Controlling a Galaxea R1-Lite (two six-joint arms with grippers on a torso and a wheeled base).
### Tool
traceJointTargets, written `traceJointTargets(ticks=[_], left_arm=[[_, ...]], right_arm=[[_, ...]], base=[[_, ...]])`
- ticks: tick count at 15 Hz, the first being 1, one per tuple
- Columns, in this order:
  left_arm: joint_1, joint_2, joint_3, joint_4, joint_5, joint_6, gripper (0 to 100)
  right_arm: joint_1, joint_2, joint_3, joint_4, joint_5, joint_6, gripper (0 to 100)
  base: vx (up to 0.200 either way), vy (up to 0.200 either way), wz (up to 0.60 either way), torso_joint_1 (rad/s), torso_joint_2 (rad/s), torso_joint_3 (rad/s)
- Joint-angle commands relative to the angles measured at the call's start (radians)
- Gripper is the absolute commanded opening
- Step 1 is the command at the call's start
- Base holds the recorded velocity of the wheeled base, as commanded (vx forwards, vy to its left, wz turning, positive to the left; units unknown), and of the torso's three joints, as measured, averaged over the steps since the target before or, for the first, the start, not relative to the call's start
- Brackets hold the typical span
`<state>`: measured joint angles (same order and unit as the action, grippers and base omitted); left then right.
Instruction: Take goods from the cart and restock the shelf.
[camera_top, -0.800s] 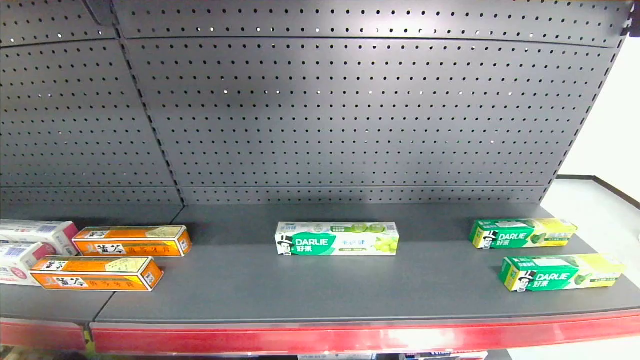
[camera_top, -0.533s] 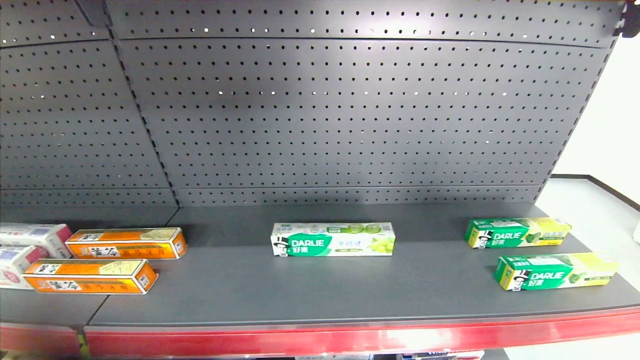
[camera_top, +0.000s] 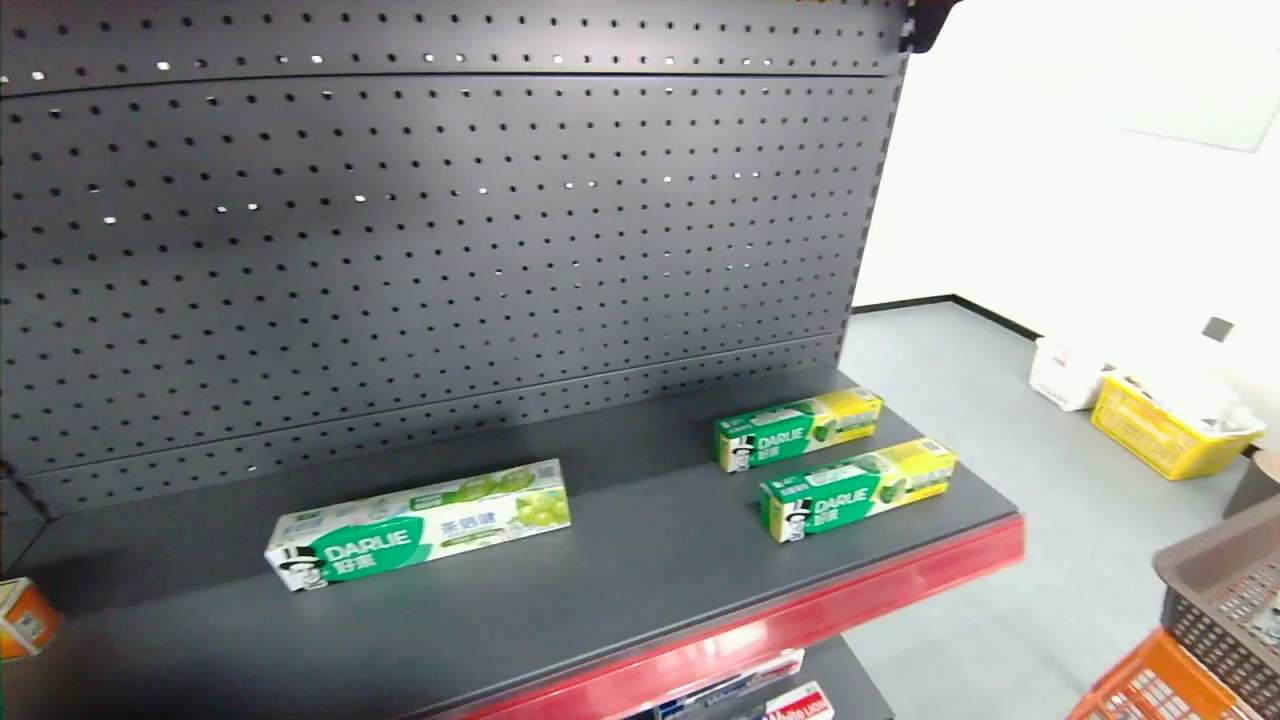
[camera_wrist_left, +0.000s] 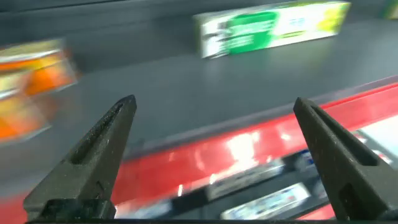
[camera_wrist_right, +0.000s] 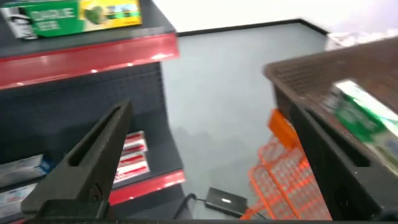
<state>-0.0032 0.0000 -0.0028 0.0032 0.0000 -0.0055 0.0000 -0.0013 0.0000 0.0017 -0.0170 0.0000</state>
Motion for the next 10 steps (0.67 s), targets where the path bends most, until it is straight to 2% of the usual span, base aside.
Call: traceJointTargets(ticks=[1, 7, 10], left_arm=[[0.0, 0.0, 0.0, 0.001, 0.0, -0.001, 100], [0.0, 0.0, -0.002, 0.001, 0.0, -0.001, 100], [0.0, 0.0, 0.0, -0.002, 0.003, -0.007, 100]], right_arm=[[0.0, 0.001, 0.0, 0.0, 0.0, 0.0, 100], [0.0, 0.001, 0.0, 0.0, 0.0, 0.002, 100], [0.0, 0.001, 0.0, 0.0, 0.0, 0.002, 100]], base=[[0.0, 0.0, -0.6, 0.012, 0.0, 0.002], [0.0, 0.0, -0.6, 0.001, 0.0, 0.003], [0.0, 0.0, 0.0, 0.0, 0.0, 0.0]])
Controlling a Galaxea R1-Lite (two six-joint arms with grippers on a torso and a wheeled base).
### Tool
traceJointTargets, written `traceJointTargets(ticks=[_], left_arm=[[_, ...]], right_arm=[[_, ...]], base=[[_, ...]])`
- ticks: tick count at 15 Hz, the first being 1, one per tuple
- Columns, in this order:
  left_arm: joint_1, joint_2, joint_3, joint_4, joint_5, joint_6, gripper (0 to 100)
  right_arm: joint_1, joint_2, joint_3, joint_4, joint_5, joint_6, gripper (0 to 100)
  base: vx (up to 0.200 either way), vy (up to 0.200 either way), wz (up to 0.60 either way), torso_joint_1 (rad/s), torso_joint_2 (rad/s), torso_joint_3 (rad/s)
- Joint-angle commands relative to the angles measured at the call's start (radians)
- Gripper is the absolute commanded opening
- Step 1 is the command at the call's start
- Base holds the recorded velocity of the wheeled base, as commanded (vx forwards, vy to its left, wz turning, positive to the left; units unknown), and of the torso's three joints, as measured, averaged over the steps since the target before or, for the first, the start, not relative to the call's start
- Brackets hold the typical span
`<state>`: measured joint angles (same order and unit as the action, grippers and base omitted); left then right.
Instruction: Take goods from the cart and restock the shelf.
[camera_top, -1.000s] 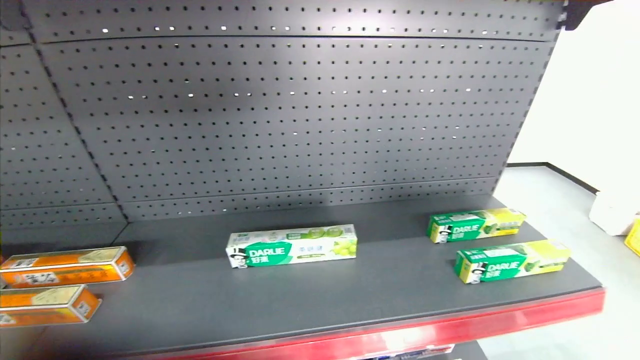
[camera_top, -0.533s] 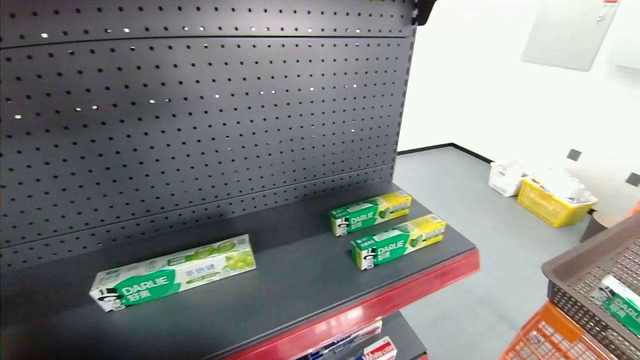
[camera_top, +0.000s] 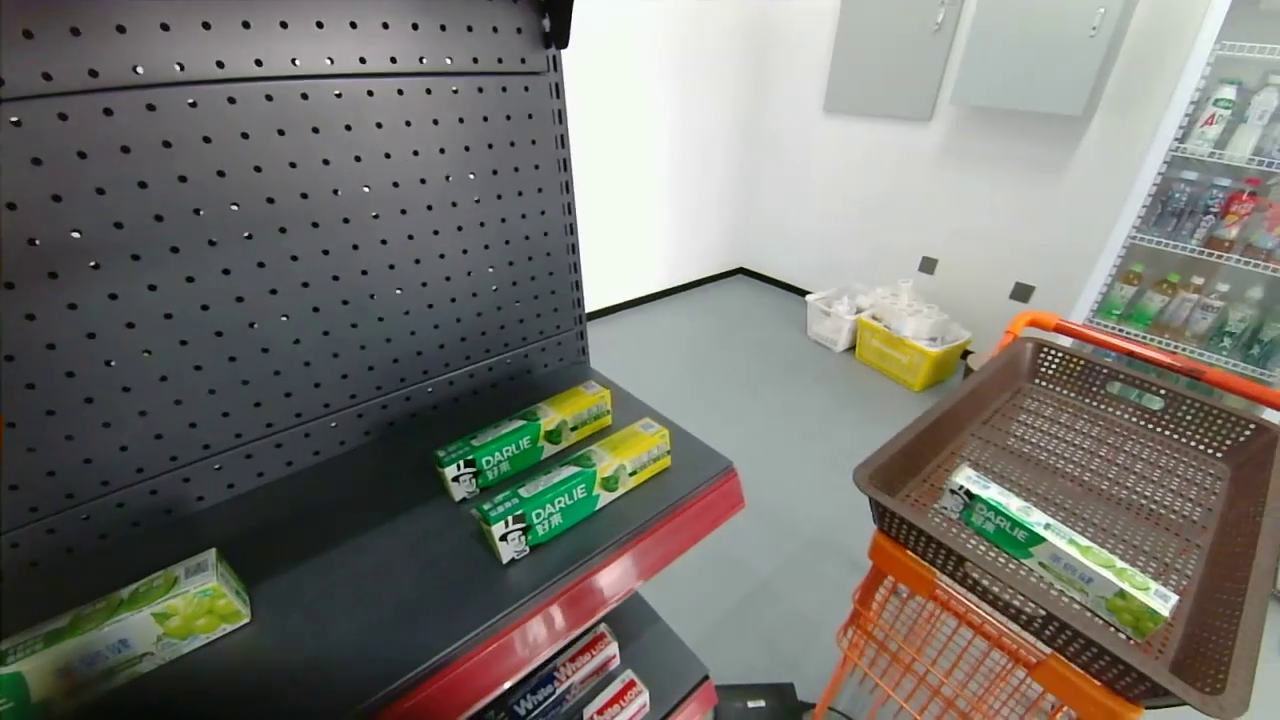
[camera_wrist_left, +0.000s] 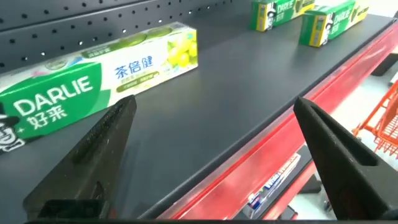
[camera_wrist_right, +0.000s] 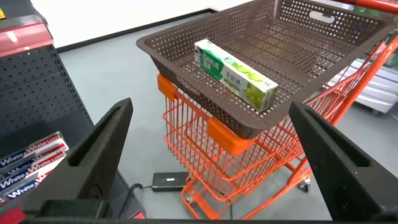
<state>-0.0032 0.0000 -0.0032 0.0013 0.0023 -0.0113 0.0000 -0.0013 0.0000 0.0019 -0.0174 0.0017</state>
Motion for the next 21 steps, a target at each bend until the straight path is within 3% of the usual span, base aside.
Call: traceJointTargets(ticks=[1, 21], left_arm=[[0.0, 0.0, 0.0, 0.0, 0.001, -0.001, 100], [0.0, 0.0, 0.0, -0.001, 0.001, 0.001, 100]], right_arm=[[0.0, 0.001, 0.0, 0.0, 0.001, 0.0, 100], [0.002, 0.001, 0.0, -0.002, -0.012, -0.034, 100]], base=[[0.0, 0.0, 0.0, 0.0, 0.0, 0.0], [0.0, 0.0, -0.03, 0.0, 0.0, 0.0]])
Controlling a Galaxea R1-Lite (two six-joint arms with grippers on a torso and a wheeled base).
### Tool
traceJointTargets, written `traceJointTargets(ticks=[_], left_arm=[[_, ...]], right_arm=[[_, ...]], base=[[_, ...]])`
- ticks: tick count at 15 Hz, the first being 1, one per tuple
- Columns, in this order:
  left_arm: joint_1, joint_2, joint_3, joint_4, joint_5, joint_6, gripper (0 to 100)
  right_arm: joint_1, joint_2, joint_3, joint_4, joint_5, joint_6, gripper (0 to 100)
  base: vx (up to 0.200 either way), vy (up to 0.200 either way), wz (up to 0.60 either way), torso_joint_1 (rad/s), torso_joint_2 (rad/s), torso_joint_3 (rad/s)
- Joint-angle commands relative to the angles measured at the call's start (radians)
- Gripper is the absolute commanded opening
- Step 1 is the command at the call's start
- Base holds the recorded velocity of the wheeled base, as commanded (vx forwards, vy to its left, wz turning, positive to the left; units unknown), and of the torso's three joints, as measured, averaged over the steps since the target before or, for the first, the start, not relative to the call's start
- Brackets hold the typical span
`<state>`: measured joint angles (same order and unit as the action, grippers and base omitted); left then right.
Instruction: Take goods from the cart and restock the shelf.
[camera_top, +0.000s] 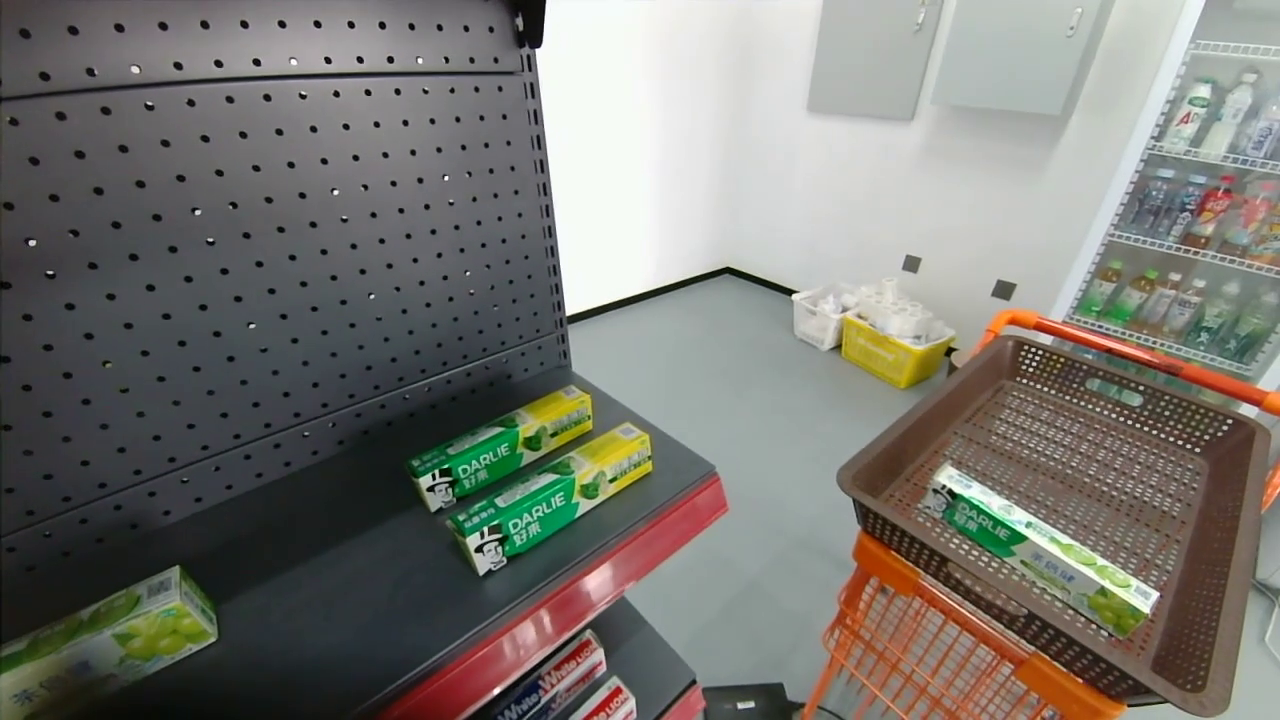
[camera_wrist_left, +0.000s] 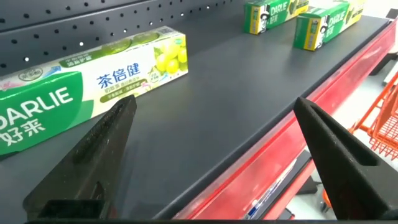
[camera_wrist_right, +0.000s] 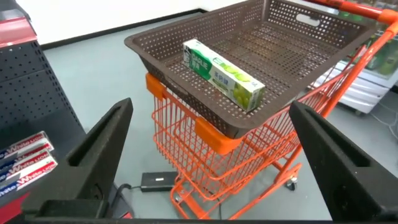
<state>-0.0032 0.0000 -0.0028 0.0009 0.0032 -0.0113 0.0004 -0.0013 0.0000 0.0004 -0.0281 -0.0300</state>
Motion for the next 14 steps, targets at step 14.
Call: traceJointTargets(ticks=[14], left_arm=[[0.002, 0.0, 0.001, -0.001, 0.003, -0.001, 100]], right_arm=[[-0.224, 0.873, -0.571, -0.073, -0.145, -0.047, 100]], base=[[0.0, 0.0, 0.0, 0.0, 0.0, 0.0]])
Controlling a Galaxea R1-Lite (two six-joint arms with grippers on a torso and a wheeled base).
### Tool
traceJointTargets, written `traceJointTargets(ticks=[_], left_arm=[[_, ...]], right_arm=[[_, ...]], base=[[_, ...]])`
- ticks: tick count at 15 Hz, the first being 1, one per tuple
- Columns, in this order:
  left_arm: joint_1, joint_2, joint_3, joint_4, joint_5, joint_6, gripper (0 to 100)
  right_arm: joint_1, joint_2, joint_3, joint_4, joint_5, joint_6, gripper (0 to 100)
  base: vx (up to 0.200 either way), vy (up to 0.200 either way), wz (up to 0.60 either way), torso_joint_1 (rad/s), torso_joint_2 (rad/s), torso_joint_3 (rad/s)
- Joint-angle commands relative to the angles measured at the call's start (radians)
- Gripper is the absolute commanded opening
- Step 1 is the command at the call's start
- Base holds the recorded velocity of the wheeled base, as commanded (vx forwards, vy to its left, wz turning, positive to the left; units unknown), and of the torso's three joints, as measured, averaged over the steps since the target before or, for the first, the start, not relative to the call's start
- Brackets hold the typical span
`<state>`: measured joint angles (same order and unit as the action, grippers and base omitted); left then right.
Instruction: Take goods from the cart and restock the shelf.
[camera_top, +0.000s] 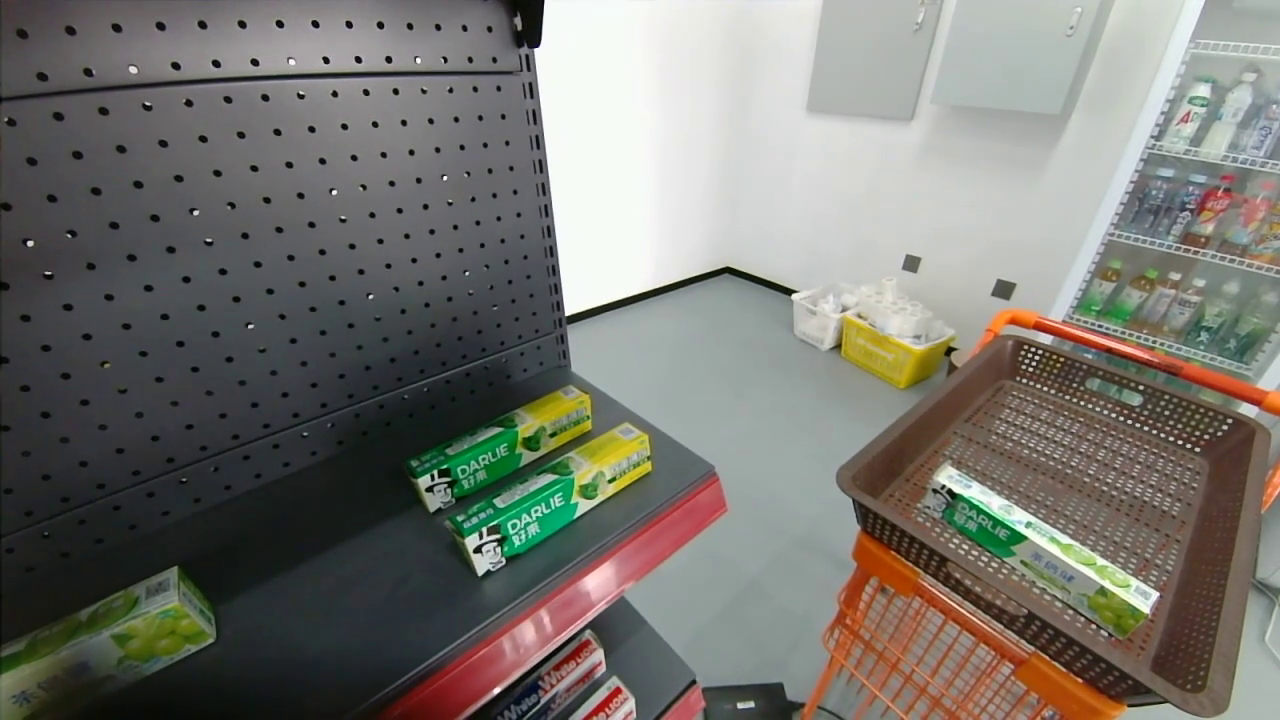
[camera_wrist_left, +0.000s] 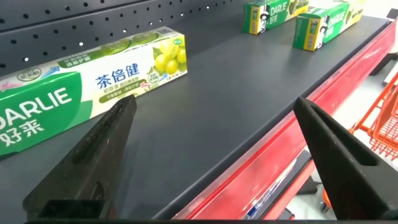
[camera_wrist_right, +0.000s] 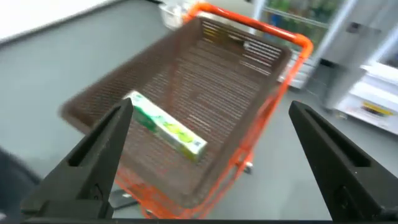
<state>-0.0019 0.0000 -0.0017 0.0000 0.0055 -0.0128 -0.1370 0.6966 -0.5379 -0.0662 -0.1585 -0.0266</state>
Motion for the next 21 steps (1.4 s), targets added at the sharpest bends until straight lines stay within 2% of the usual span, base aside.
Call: traceJointTargets(ticks=[1, 2, 4, 6, 7, 9, 15, 18, 21], left_arm=[[0.0, 0.0, 0.0, 0.0, 0.001, -0.001, 100], [0.0, 0.0, 0.0, 0.0, 0.001, -0.001, 100], [0.0, 0.0, 0.0, 0.0, 0.001, 0.0, 100], [0.0, 0.0, 0.0, 0.0, 0.001, -0.001, 100], [-0.001, 0.0, 0.0, 0.0, 0.001, -0.001, 100], [0.0, 0.0, 0.0, 0.0, 0.001, -0.001, 100], [0.0, 0.0, 0.0, 0.0, 0.001, -0.001, 100], [0.0, 0.0, 0.0, 0.0, 0.001, -0.001, 100], [-0.001, 0.0, 0.0, 0.0, 0.001, -0.001, 100]], right_arm=[[-0.098, 0.196, -0.034, -0.017, -0.015, -0.069, 100], [-0.121, 0.273, -0.06, -0.063, -0.01, -0.087, 100], [-0.121, 0.362, -0.117, -0.05, 0.013, -0.093, 100], [-0.127, 0.42, -0.203, 0.032, 0.117, -0.096, 100], [-0.131, 0.46, -0.289, 0.163, 0.192, -0.136, 100], [-0.131, 0.511, -0.375, 0.298, 0.264, -0.204, 100], [-0.15, 0.644, -0.493, 0.402, 0.352, -0.421, 100], [-0.154, 0.695, -0.562, 0.531, 0.392, -0.513, 100], [-0.204, 0.745, -0.637, 0.651, 0.418, -0.63, 100]], base=[[0.0, 0.0, 0.0, 0.0, 0.0, 0.0], [0.0, 0.0, 0.0, 0.0, 0.0, 0.0], [0.0, 0.0, 0.0, 0.0, 0.0, 0.0], [0.0, 0.0, 0.0, 0.0, 0.0, 0.0], [0.0, 0.0, 0.0, 0.0, 0.0, 0.0], [0.0, 0.0, 0.0, 0.0, 0.0, 0.0], [0.0, 0.0, 0.0, 0.0, 0.0, 0.0], [0.0, 0.0, 0.0, 0.0, 0.0, 0.0], [0.0, 0.0, 0.0, 0.0, 0.0, 0.0]])
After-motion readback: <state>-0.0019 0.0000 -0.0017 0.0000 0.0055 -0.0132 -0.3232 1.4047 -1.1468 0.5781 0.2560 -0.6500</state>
